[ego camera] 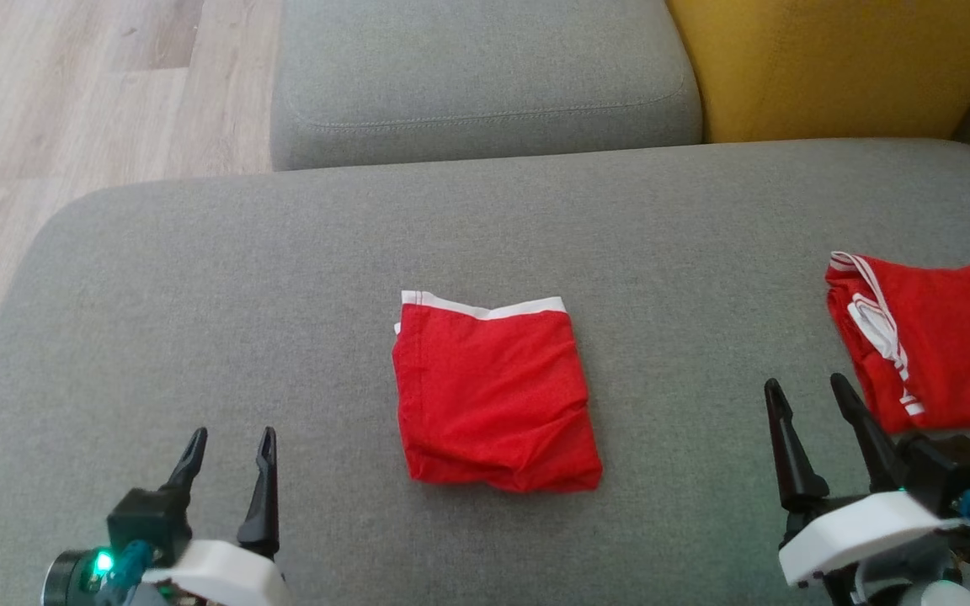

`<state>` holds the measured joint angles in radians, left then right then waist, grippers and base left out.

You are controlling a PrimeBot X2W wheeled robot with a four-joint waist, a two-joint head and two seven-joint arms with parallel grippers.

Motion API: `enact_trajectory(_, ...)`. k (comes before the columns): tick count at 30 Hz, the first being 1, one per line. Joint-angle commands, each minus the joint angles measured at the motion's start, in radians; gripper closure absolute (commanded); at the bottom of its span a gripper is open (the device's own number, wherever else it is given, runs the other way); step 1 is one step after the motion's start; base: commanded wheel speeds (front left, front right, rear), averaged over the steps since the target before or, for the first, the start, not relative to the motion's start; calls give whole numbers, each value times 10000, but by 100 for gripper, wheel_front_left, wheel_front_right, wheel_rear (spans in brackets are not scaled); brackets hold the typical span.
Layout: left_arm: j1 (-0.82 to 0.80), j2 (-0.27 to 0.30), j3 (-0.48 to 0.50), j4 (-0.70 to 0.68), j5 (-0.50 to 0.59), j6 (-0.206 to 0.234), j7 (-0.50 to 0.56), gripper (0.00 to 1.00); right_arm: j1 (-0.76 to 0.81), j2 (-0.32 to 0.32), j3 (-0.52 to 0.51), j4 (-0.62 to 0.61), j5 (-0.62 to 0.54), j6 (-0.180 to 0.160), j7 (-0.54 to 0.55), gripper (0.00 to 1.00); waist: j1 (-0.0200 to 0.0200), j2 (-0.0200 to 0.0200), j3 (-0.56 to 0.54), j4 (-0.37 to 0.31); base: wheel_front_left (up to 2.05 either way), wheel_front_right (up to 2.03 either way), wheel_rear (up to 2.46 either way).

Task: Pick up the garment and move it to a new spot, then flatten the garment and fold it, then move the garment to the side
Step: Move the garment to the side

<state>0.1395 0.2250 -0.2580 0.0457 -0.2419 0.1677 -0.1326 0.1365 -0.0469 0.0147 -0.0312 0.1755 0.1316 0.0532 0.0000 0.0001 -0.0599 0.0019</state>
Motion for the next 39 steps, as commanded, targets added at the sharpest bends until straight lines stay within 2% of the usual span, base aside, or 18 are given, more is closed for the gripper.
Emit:
enact_trajectory(1, -455, 221, 291, -354, -63, 93, -19, 0, -285, -63, 160, -429, -56, -9, 3, 0, 0, -1, -3, 6, 0, 0, 0)
enact_trajectory(10, -462, 238, 223, -543, -4, 260, 76, 0, -253, -42, 109, -457, -86, -9, 37, 0, 0, -1, 10, -18, 0, 0, 0)
enact_trajectory(27, -724, 234, 192, -203, -164, 256, -225, 0, -258, -35, 97, -359, -58, -9, 64, 0, 0, -1, 81, 34, 0, 0, 0)
enact_trajectory(34, -1177, 159, -13, -125, -142, 137, -284, 0, -415, -34, 150, -168, -43, -9, 127, 0, 0, -1, 373, 489, 0, 0, 0)
enact_trajectory(39, -1674, 19, -220, -22, -80, 31, -445, 0, -747, -34, 191, 500, -33, -9, 116, 0, 0, -1, 723, 1132, 0, 0, 0)
